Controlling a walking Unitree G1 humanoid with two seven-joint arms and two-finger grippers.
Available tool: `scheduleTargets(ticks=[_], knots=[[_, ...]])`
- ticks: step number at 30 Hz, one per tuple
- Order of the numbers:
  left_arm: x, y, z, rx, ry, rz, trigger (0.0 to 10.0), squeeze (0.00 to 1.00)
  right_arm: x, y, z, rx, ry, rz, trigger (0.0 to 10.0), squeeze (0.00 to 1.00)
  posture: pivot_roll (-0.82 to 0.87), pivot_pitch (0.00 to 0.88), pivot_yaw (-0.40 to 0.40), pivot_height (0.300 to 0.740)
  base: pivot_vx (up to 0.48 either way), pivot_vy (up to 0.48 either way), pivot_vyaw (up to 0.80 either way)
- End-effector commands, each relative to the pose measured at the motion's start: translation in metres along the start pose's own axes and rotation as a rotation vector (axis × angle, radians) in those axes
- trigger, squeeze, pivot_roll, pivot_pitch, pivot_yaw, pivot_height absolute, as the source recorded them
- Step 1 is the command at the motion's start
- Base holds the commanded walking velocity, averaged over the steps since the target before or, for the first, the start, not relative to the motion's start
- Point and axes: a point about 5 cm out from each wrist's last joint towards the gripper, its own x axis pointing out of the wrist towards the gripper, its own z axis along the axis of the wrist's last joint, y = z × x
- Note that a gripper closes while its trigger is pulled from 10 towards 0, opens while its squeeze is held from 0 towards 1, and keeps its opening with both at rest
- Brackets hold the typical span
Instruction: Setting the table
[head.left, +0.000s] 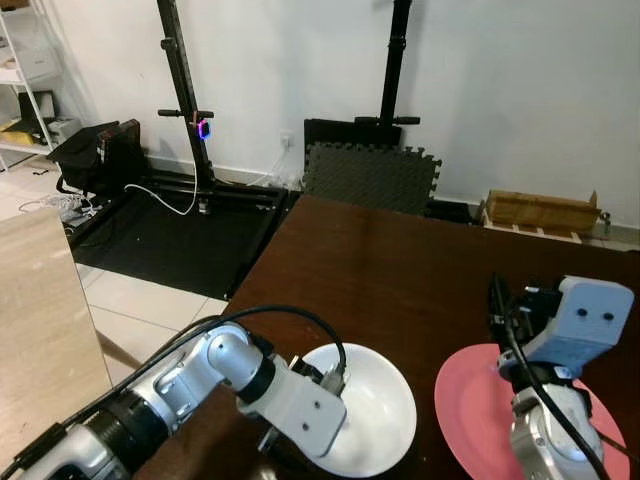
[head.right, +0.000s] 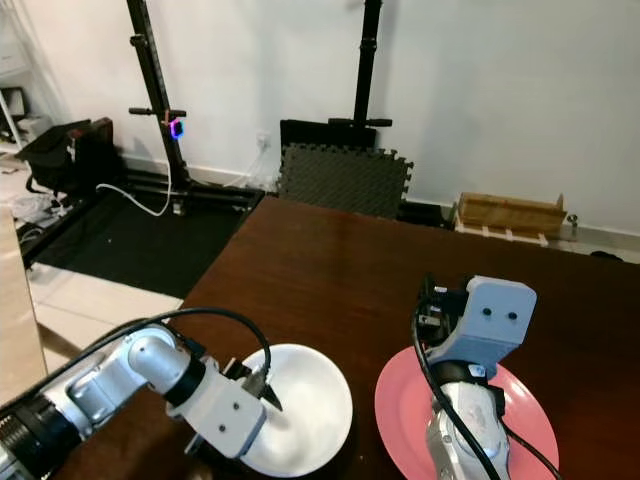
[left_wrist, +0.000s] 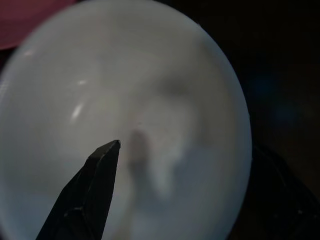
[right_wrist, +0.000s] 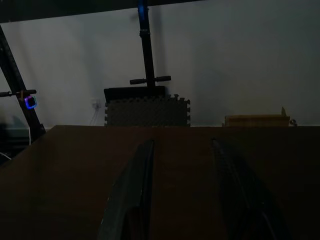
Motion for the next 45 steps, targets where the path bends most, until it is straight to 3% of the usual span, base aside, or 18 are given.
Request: scheduleTargets(ticks=[1, 3, 4, 8, 11, 14, 15, 19, 20, 22, 30, 37, 38, 39, 40, 41, 43, 45], knots=[[0.008, -0.006, -0.005, 0.024, 0.029, -0.016, 4.5, 0.0, -0.002, 0.0, -0.001, 0.003, 0.011, 0.0, 10.0, 0.0, -0.03, 0.038, 0.082, 0.74, 0.0, 0.0, 0.0], [0.01, -0.006, -0.006, 0.029, 0.031, -0.008, 4.5, 0.0, -0.002, 0.001, -0.001, 0.003, 0.011, 0.0, 10.0, 0.0, -0.03, 0.038, 0.082, 0.74, 0.0, 0.0, 0.0], [0.011, -0.003, -0.006, 0.033, 0.03, 0.031, 0.0, 0.0, -0.002, 0.001, -0.001, 0.003, 0.012, 0.001, 10.0, 0.0, -0.03, 0.038, 0.082, 0.74, 0.0, 0.0, 0.0], [0.011, 0.0, -0.006, 0.031, 0.01, 0.077, 0.0, 0.0, -0.003, 0.001, -0.002, 0.002, 0.017, 0.002, 10.0, 0.0, -0.03, 0.038, 0.082, 0.74, 0.0, 0.0, 0.0], [0.008, 0.002, -0.008, 0.009, -0.014, 0.122, 0.0, 0.0, -0.008, 0.007, -0.014, 0.029, 0.091, 0.076, 10.0, 0.0, -0.03, 0.04, 0.081, 0.74, 0.0, 0.0, 0.0], [0.007, 0.001, -0.007, 0.008, -0.03, 0.143, 0.0, 0.0, -0.02, 0.025, -0.031, 0.003, 0.207, 0.298, 10.0, 0.0, -0.03, 0.04, 0.069, 0.74, 0.0, 0.0, 0.0], [0.007, 0.001, -0.007, 0.008, -0.03, 0.143, 0.0, 0.0, -0.02, 0.025, -0.031, 0.003, 0.207, 0.298, 10.0, 0.0, -0.03, 0.04, 0.069, 0.74, 0.0, 0.0, 0.0], [0.01, -0.001, -0.007, 0.014, -0.035, 0.156, 0.0, 0.0, -0.035, 0.028, -0.043, -0.118, 0.316, 0.56, 10.0, 0.0, -0.03, 0.04, 0.057, 0.74, 0.0, 0.0, 0.0], [0.01, -0.001, -0.007, 0.014, -0.035, 0.156, 0.0, 0.0, -0.035, 0.028, -0.043, -0.118, 0.316, 0.56, 10.0, 0.0, -0.03, 0.04, 0.057, 0.74, 0.0, 0.0, 0.0], [0.01, -0.001, -0.008, 0.015, -0.033, 0.166, 0.0, 0.0, -0.039, 0.023, -0.042, -0.147, 0.343, 0.627, 10.0, 0.0, -0.02, 0.04, 0.05, 0.74, 0.0, 0.0, 0.0], [0.003, -0.01, -0.025, 0.034, 0.077, 0.133, 0.0, 0.0, -0.03, 0.0, -0.031, -0.22, 0.338, 0.64, 10.0, 0.0, -0.03, 0.035, 0.04, 0.74, 0.0, 0.0, 0.0], [-0.002, -0.017, -0.03, 0.014, 0.098, 0.13, 0.0, 0.0, -0.051, -0.016, -0.027, -0.292, 0.427, 0.81, 10.0, 0.0, -0.03, 0.032, 0.038, 0.74, 0.0, 0.0, 0.0], [-0.003, -0.015, -0.029, -0.001, 0.083, 0.148, 0.0, 0.0, -0.062, -0.022, -0.027, -0.314, 0.485, 0.881, 10.0, 0.0, -0.03, 0.031, 0.039, 0.74, 0.0, 0.0, 0.0], [-0.004, -0.013, -0.028, -0.009, 0.074, 0.17, 1.5, 0.0, -0.068, -0.025, -0.028, -0.321, 0.518, 0.918, 10.0, 0.0, -0.03, 0.031, 0.044, 0.74, 0.0, 0.0, 0.0], [-0.004, -0.013, -0.028, -0.009, 0.074, 0.17, 1.5, 0.0, -0.068, -0.025, -0.028, -0.321, 0.518, 0.918, 10.0, 0.0, -0.03, 0.031, 0.044, 0.74, 0.0, 0.0, 0.0], [-0.006, -0.005, -0.023, -0.023, 0.038, 0.243, 10.0, 0.0, -0.079, -0.025, -0.03, -0.327, 0.562, 0.987, 10.0, 0.0, -0.04, 0.031, 0.049, 0.74, 0.0, 0.0, 0.0], [-0.007, -0.002, -0.021, -0.033, 0.021, 0.271, 10.0, 0.0, -0.082, -0.024, -0.03, -0.328, 0.568, 1.001, 10.0, 0.0, -0.04, 0.031, 0.049, 0.74, 0.0, 0.0, 0.0], [-0.014, 0.009, -0.014, -0.097, -0.052, 0.389, 10.0, 0.0, -0.082, -0.017, -0.032, -0.308, 0.548, 0.981, 10.0, 0.0, -0.05, 0.033, 0.059, 0.74, 0.0, 0.0, 0.0]])
